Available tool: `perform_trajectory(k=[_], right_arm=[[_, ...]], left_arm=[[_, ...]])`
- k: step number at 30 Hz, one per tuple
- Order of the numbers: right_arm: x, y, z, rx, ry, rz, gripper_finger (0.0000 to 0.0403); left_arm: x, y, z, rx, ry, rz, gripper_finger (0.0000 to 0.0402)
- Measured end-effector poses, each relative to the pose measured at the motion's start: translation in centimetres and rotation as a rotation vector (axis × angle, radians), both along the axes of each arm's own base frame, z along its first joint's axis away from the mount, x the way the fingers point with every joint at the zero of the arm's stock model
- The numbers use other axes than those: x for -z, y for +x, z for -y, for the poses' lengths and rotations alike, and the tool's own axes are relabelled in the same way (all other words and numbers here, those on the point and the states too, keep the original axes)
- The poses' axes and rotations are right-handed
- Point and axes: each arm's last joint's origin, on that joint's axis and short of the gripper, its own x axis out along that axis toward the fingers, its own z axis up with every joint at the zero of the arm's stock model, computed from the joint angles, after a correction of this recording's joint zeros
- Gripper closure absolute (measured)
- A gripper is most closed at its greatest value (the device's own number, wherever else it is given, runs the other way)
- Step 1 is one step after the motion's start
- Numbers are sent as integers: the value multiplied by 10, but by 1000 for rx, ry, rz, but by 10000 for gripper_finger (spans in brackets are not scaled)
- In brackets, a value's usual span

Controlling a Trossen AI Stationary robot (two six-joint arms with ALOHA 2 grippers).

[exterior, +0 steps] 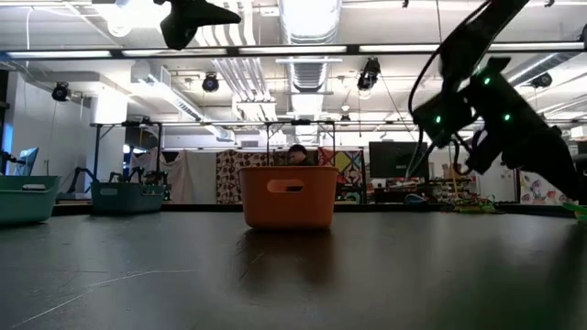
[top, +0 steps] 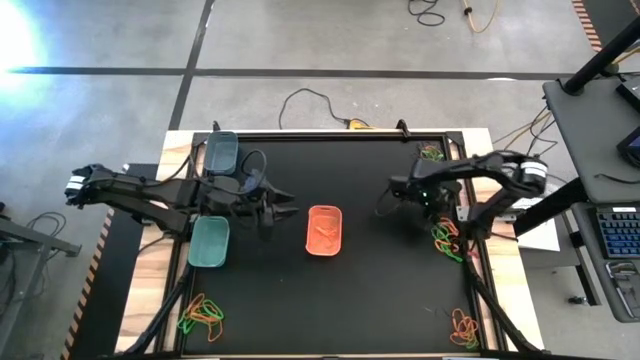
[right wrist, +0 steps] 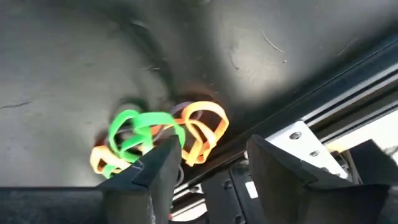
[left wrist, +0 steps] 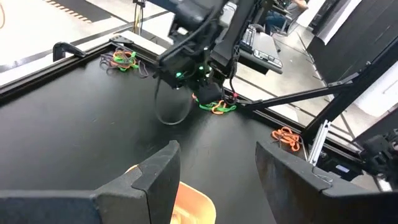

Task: Sort rubber bands into baskets
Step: Put the orange rubber band into the orange bin

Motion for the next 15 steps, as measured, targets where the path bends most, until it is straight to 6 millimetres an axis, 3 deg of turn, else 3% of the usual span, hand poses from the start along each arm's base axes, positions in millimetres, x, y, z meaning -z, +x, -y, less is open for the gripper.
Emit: perform_trajectory(k=[7,15], right_arm=[[19,3,8,5,86,-46,260],[39,5,8,29,131,-90,284]], left_arm=[[-3,-12,-2,12,42,-31,209],[-18,-41,-6,-7,105,0,209]])
